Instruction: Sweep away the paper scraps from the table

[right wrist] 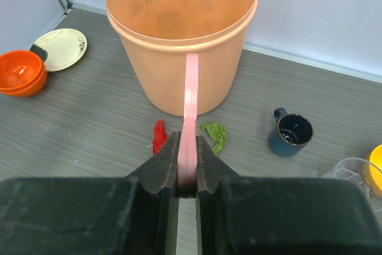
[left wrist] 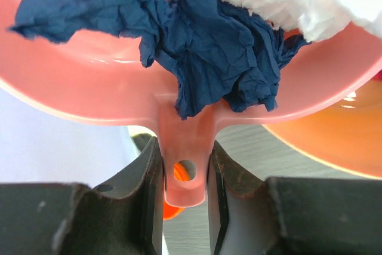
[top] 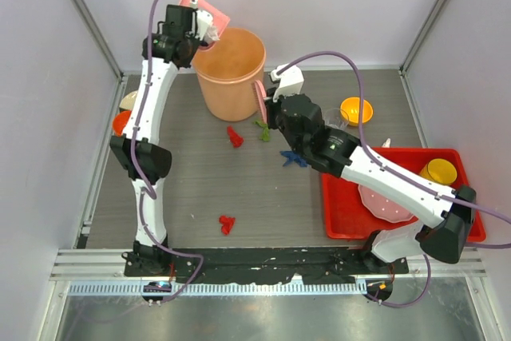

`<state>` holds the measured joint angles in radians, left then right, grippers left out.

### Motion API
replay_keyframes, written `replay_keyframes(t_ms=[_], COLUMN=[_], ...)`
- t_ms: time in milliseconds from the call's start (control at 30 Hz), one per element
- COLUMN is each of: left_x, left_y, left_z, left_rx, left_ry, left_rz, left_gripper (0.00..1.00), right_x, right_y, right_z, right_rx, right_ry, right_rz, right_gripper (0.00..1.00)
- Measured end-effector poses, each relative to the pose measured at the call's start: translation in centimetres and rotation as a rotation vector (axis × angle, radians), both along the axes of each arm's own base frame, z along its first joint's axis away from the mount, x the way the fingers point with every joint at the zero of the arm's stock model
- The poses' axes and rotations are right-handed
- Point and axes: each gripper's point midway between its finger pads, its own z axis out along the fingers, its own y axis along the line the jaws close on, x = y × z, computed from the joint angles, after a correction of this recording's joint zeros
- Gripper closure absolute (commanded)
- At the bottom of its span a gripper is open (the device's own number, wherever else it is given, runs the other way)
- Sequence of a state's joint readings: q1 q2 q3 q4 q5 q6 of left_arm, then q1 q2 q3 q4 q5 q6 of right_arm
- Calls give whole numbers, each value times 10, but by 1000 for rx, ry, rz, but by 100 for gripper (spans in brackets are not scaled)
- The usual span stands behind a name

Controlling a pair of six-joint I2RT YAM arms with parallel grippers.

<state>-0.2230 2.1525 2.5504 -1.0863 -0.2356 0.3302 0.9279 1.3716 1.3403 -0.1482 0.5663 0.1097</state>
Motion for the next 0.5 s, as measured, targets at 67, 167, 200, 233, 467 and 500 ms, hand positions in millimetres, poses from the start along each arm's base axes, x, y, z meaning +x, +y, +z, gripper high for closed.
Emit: replay_keyframes(t_ms=[67, 167, 200, 233, 467, 500], left_x=[7, 18, 21, 23, 40, 43], left_y=[-7, -16, -19, -21, -31, -29], left_z=[8, 14, 13, 9, 7, 15], left_rx=[87, 261, 342, 394, 785, 828], left_ry=[-46, -113, -127, -125, -168, -195], left_rz=[-7, -29, -40, -51, -113, -101], left_gripper=[100, 100, 100, 100, 100, 100], right_x=[-1, -4, -5, -5, -11, -11], right_y=[-2, -6, -7, -7, -7, -7], right_z=[0, -3, -5, -5, -5, -4], right_rx=[-1, -7, -10, -12, -14, -13], right_ry=[-1, 2, 4, 5, 3, 2], right_rz=[0, -1, 1, 3, 34, 38], right_gripper=[99, 99, 99, 99, 99, 99])
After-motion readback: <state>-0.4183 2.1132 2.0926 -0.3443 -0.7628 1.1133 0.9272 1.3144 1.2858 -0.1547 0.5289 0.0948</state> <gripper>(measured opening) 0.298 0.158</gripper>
